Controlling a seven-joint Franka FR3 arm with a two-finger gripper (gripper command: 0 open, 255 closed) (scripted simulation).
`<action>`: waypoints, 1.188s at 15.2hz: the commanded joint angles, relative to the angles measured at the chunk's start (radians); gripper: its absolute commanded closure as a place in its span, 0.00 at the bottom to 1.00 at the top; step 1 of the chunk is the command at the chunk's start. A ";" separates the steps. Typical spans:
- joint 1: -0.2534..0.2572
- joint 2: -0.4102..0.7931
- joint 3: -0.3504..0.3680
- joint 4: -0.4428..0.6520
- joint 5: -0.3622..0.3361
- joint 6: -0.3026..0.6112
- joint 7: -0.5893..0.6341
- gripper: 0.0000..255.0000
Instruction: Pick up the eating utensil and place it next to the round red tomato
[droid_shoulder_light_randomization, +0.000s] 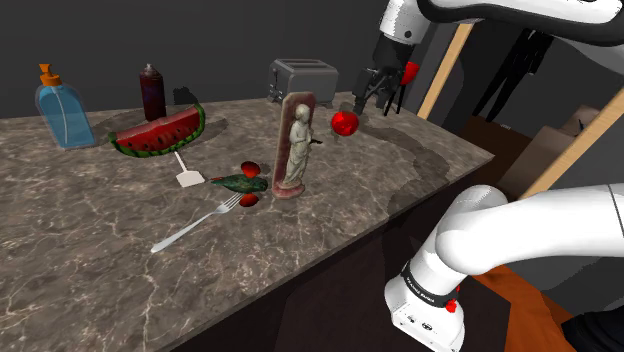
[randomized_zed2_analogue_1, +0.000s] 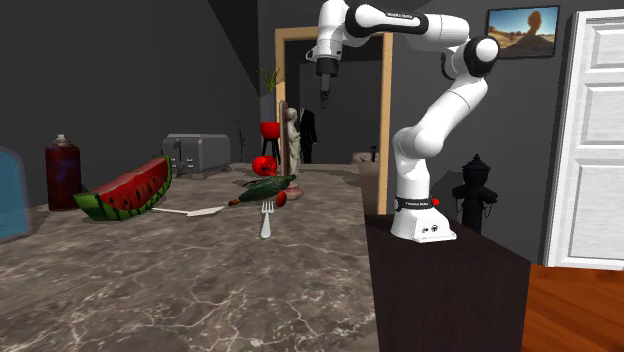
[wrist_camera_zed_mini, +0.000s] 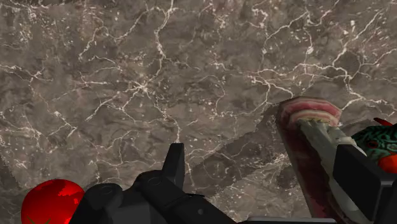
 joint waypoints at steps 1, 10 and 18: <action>0.000 0.000 0.000 0.000 0.000 0.000 0.000 0.00; -0.041 -0.020 0.264 -0.155 0.165 0.129 0.495 0.00; -0.105 0.137 0.525 -0.145 0.286 0.287 0.938 0.00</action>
